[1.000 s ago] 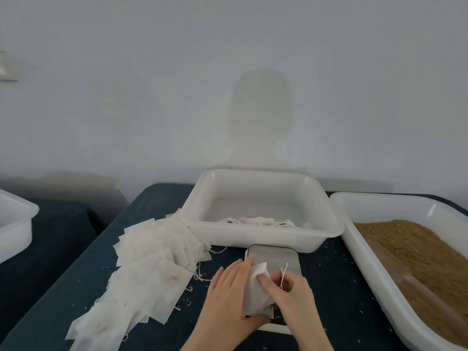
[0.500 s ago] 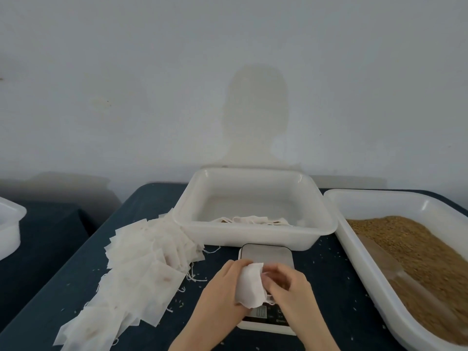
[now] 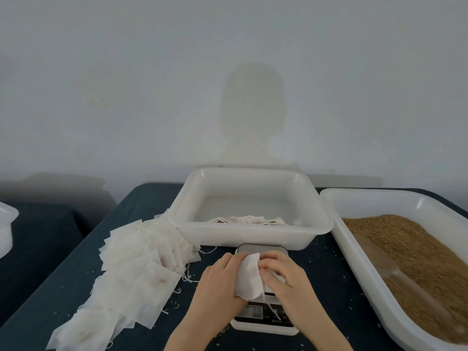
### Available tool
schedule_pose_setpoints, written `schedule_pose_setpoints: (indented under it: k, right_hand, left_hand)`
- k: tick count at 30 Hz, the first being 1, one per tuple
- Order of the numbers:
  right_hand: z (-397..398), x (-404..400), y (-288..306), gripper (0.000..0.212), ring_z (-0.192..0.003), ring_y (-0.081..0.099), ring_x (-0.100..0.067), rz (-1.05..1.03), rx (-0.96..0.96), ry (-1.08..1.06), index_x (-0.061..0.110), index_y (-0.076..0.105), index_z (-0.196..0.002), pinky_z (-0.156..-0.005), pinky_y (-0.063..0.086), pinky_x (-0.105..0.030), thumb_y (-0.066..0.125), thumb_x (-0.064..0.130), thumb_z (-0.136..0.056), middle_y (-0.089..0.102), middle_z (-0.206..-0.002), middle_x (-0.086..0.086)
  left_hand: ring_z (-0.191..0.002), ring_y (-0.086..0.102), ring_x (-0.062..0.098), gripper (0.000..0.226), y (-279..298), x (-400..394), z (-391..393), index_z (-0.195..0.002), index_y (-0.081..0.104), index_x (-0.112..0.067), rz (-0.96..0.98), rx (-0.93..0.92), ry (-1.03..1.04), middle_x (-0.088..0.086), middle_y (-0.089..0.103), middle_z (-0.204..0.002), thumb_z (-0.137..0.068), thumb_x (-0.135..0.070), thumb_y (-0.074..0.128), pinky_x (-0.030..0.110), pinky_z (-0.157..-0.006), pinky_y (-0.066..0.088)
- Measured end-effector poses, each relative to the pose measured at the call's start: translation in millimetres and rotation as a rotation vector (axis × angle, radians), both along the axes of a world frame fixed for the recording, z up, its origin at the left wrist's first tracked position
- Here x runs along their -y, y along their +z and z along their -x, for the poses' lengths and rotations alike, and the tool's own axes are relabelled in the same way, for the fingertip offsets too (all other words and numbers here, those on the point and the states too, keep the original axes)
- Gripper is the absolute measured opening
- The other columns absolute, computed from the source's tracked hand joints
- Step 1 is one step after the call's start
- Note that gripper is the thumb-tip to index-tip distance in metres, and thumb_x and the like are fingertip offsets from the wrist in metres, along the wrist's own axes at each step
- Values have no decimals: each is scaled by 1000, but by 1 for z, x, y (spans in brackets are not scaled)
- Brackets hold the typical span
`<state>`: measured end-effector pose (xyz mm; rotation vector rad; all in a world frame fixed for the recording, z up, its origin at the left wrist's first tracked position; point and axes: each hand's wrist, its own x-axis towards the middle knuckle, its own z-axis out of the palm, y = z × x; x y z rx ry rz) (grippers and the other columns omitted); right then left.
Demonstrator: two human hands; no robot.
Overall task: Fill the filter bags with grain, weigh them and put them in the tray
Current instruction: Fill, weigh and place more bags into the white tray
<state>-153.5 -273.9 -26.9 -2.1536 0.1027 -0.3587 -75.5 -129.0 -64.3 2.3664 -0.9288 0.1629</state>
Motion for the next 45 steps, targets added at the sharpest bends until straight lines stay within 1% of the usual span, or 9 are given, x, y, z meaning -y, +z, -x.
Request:
schedule_pose_setpoints:
  k: [4, 7, 10, 16, 25, 29, 36, 41, 45]
  right_hand:
    - [-3, 2, 5, 32, -104, 51, 11, -74, -83, 96, 35, 68, -89, -86, 40, -7, 53, 8, -94, 58, -111, 22]
    - [-4, 4, 3, 28, -88, 59, -1, 67, -169, 95, 44, 66, -77, -85, 49, -25, 54, 24, -93, 65, -93, 17]
    - [-6, 6, 3, 14, -75, 59, -18, 189, -184, 58, 26, 68, -78, -77, 52, -38, 57, 33, -85, 65, -80, 3]
    - [-10, 22, 10, 22, -89, 55, -1, 334, -110, 18, 36, 68, -91, -70, 41, -11, 64, 53, -76, 61, -96, 25]
    - [-9, 33, 28, 24, -103, 58, 5, 147, -74, 181, 29, 76, -100, -92, 46, -20, 66, 13, -85, 68, -104, 22]
    - [-10, 34, 30, 33, -108, 56, 3, 166, -131, 203, 22, 75, -106, -96, 44, -19, 55, 4, -87, 66, -115, 16]
    - [-12, 37, 30, 19, -93, 61, -9, 314, -193, 137, 26, 71, -100, -85, 51, -32, 59, 26, -86, 67, -97, 10]
    - [-17, 40, 34, 16, -77, 57, -14, 546, -148, 112, 20, 69, -86, -70, 50, -30, 66, 34, -78, 62, -82, 5]
    - [-19, 42, 38, 12, -72, 50, -12, 494, -117, 130, 19, 68, -77, -64, 43, -27, 64, 29, -81, 60, -82, 4]
  left_hand:
    - [-97, 47, 0, 57, 0, 3, -1, -130, 37, -42, -8, 7, -12, -23, 43, -110, -77, -38, 57, 18, -88, 36]
    - [-104, 47, -1, 57, 4, 7, -2, -131, 39, -40, -31, 15, -36, -29, 35, -111, -76, -32, 54, 15, -89, 32]
    - [-104, 45, -1, 65, 7, 9, -4, -132, 40, -36, -48, -5, -40, -25, 39, -114, -67, -34, 44, 14, -87, 27]
    - [-105, 45, -1, 51, 7, 8, -16, -123, 43, -38, -109, 51, -23, -22, 46, -110, -73, -46, 49, 16, -86, 25]
    - [-75, 38, 0, 25, 12, 16, -24, -92, 43, -37, -110, 50, -82, -26, 39, -76, -72, -45, 55, 11, -69, 27]
    - [-77, 41, 0, 31, 13, 20, -23, -97, 48, -36, -105, 34, -79, -23, 43, -79, -71, -51, 55, 14, -69, 26]
    - [-81, 41, -6, 42, 22, 24, -19, -98, 34, -47, -74, -16, -100, -30, 45, -86, -63, -65, 50, 15, -79, 27]
    - [-90, 34, -25, 52, 25, 27, -22, -102, 32, -48, -69, -20, -105, -37, 40, -93, -58, -63, 54, 2, -87, 21]
    - [-84, 48, -6, 44, 26, 33, -24, -92, 34, -42, -40, -85, -121, -24, 53, -88, -58, -63, 52, 9, -77, 33]
